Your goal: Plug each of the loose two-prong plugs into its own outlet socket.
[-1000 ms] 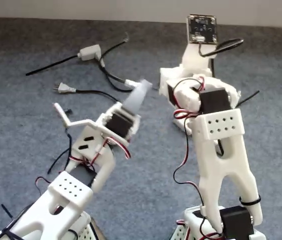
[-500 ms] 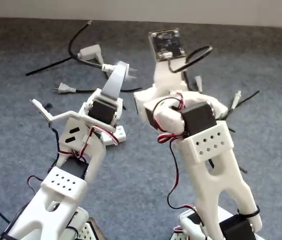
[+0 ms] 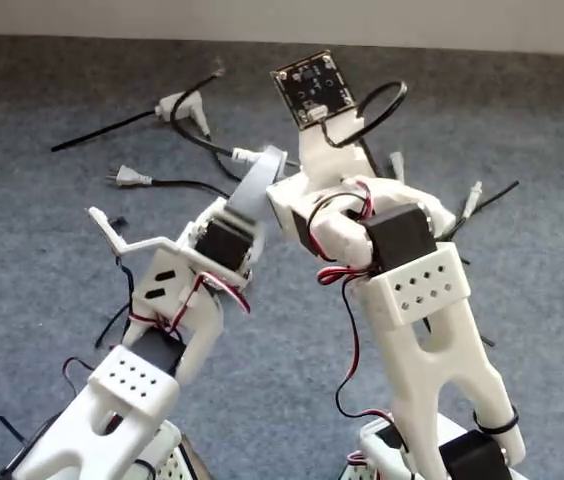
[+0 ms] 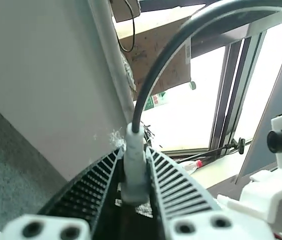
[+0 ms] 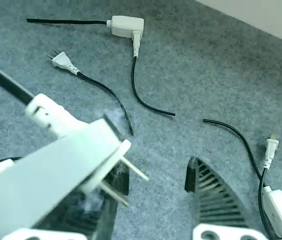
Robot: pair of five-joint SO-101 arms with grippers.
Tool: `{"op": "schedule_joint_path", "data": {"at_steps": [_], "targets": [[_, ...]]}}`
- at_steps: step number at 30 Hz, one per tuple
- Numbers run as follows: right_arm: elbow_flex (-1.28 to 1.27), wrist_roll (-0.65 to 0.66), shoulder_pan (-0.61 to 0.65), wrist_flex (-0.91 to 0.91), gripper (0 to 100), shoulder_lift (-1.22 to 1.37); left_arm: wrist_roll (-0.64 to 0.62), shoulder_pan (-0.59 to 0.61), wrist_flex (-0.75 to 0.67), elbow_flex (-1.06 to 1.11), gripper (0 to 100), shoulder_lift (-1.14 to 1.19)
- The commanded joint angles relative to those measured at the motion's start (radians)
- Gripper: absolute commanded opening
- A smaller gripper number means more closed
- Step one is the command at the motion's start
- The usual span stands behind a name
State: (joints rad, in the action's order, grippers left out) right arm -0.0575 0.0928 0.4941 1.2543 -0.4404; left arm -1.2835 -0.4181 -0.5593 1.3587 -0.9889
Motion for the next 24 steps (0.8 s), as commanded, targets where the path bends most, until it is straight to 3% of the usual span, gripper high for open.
{"op": "schedule_joint_path", "data": {"at_steps": [1, 9, 14, 24], "targets": [[0.039, 0.009, -0.013, -0.031, 18.4, -0.031, -0.002, -0.038, 0.005, 0.01, 1, -0.084], [0.041, 0.072, -0.016, -0.036, 18.4, -0.031, 0.025, -0.122, 0.084, 0.01, 1, -0.101], [0.031, 0.071, -0.084, -0.12, 18.3, -0.024, 0.078, -0.202, 0.086, 0.018, 1, -0.097], [0.145, 0.069, -0.14, -0.133, 18.3, 0.194, 0.077, -0.262, 0.086, 0.045, 1, -0.094]]}}
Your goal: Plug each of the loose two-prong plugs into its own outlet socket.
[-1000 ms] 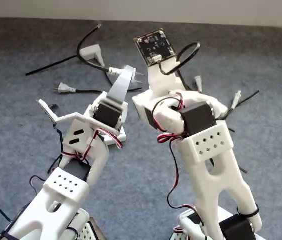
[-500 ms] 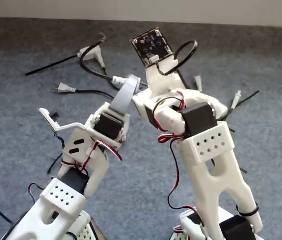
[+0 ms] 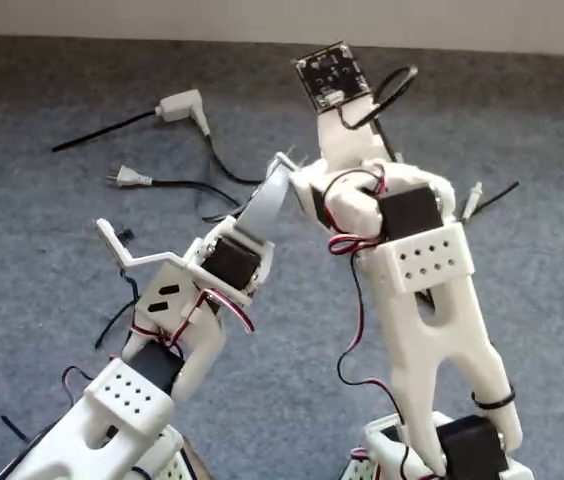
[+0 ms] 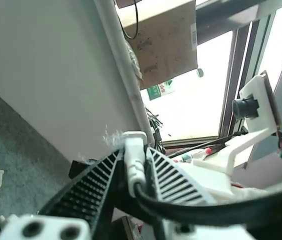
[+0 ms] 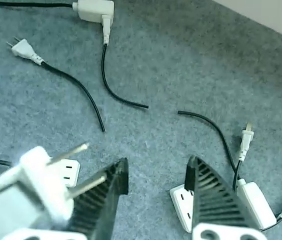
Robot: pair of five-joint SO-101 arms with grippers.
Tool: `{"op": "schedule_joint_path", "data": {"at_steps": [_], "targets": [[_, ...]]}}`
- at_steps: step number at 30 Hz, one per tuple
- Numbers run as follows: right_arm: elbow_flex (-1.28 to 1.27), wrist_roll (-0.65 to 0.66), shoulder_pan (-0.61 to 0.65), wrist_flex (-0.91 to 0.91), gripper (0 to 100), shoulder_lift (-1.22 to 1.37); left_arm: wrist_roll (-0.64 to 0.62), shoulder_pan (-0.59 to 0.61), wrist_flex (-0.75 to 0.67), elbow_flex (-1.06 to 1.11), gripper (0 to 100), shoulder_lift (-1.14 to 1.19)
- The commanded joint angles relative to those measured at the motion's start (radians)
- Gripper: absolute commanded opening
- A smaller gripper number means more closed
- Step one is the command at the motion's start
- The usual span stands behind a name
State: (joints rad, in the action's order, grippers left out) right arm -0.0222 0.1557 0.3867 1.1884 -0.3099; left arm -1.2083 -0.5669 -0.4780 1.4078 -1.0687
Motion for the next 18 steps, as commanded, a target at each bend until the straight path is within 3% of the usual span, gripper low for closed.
{"op": "schedule_joint_path", "data": {"at_steps": [1, 11, 18], "targets": [[0.133, 0.006, -0.039, -0.065, 18.3, 0.081, 0.002, -0.113, 0.005, -0.004, 1, -0.015], [0.217, 0.006, -0.125, -0.038, 18.3, 0.13, 0.002, -0.105, 0.006, 0.007, 1, -0.013], [0.223, 0.006, -0.321, -0.024, 18.3, 0.124, 0.002, 0.01, 0.02, -0.019, 1, -0.013]]}}
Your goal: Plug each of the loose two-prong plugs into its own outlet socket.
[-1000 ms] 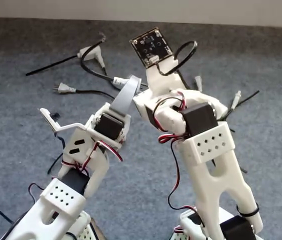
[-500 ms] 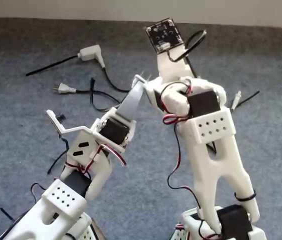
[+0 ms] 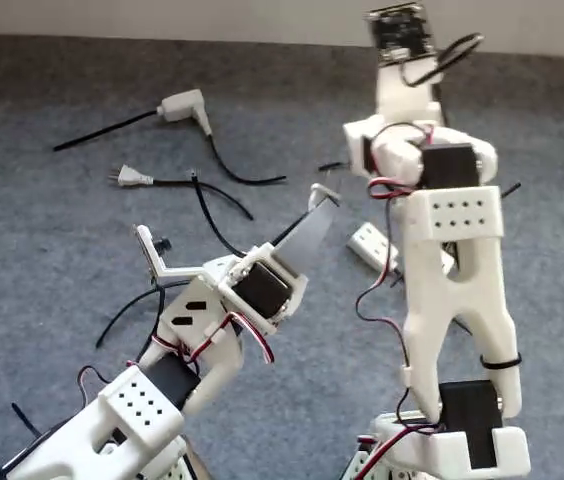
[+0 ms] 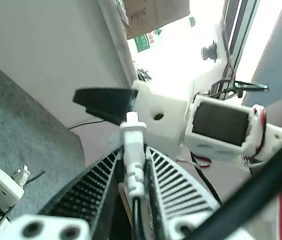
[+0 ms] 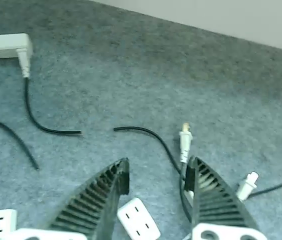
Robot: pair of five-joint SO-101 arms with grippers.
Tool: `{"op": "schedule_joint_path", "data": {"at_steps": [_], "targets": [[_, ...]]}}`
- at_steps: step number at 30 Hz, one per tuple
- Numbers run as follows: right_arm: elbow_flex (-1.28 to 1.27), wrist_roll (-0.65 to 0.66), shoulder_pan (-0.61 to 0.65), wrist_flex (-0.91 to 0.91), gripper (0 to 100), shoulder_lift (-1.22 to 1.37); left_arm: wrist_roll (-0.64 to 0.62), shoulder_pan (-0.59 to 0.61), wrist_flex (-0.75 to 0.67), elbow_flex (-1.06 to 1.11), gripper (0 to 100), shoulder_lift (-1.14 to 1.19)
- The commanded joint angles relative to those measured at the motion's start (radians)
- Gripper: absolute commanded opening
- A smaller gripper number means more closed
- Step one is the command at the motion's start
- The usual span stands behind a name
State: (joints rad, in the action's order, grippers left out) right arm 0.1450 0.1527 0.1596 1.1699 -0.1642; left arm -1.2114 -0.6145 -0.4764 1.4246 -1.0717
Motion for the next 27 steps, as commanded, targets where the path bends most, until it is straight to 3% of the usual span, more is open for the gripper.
{"op": "schedule_joint_path", "data": {"at_steps": [1, 9, 13, 17, 23, 27], "targets": [[0.058, 0.009, -0.13, -0.005, 18.3, -0.022, 0.003, 0.081, 0.052, -0.051, 1, -0.01], [0.09, 0.009, -0.344, 0.11, 18.3, -0.022, 0.005, 0.257, 0.551, -0.366, 1, 0.033], [0.084, 0.009, -0.392, 0.254, 18.3, -0.022, 0.005, 0.331, 0.749, -0.57, 1, 0.177], [0.079, 0.009, -0.42, 0.386, 18.3, -0.018, 0.011, 0.364, 1.108, -0.872, 1, 0.397], [0.077, 0.009, -0.423, 0.556, 18.3, -0.015, 0.299, 0.367, 1.617, -1.342, 1, 0.699], [-0.021, 0.009, -0.421, 0.567, 18.3, -0.022, 0.388, 0.369, 1.863, -1.549, 1, 0.829]]}}
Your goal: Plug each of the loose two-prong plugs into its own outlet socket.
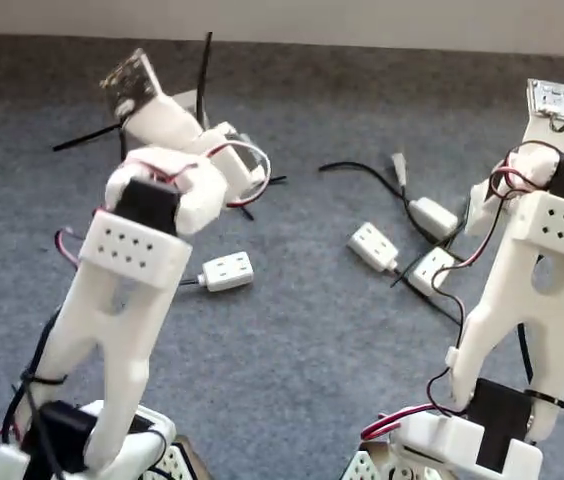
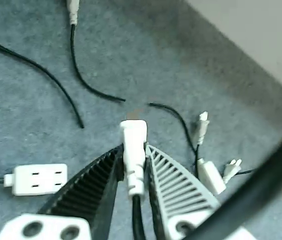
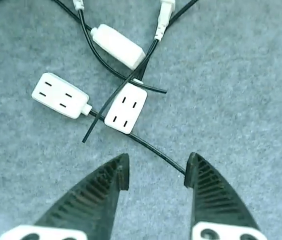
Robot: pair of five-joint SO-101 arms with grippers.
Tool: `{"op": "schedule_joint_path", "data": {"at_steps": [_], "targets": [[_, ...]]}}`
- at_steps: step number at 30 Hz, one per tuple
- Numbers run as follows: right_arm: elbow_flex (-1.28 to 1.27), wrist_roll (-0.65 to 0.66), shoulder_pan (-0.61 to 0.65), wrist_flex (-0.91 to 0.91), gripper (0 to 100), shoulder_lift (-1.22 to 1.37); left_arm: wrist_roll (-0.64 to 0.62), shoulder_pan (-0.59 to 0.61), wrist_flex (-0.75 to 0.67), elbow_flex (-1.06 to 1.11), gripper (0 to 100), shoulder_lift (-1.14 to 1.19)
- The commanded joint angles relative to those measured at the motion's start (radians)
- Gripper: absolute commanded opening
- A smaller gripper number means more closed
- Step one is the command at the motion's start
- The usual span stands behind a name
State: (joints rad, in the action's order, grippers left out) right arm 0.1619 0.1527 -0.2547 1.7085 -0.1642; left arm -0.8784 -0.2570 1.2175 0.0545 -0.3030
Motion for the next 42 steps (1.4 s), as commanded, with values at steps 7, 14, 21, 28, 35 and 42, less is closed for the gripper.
{"op": "schedule_joint_path", "data": {"at_steps": [7, 14, 21, 28, 35, 42], "targets": [[-0.308, 0.009, -0.004, -0.064, 18.3, -0.022, 0.215, 0.007, 0.356, -0.351, 1, 0.226], [-0.565, 0.008, -0.002, -0.229, 18.3, -0.022, 0.288, 0.005, 0.448, -0.361, 1, 0.357], [-0.74, -0.132, 0.002, -0.407, 18.3, -0.022, 0.287, 0.004, 0.491, -0.361, 1, 0.45], [-0.911, -0.138, 0.081, -0.558, 18.3, -0.016, 0.282, -0.058, 0.493, -0.361, 1, 0.524], [-1.017, -0.138, 0.085, -0.657, 18.3, -0.022, 0.279, -0.077, 0.486, -0.366, 1, 0.607], [-1.029, -0.138, 0.087, -0.68, 18.3, -0.016, 0.198, -0.076, 0.486, -0.361, 1, 0.63]]}}
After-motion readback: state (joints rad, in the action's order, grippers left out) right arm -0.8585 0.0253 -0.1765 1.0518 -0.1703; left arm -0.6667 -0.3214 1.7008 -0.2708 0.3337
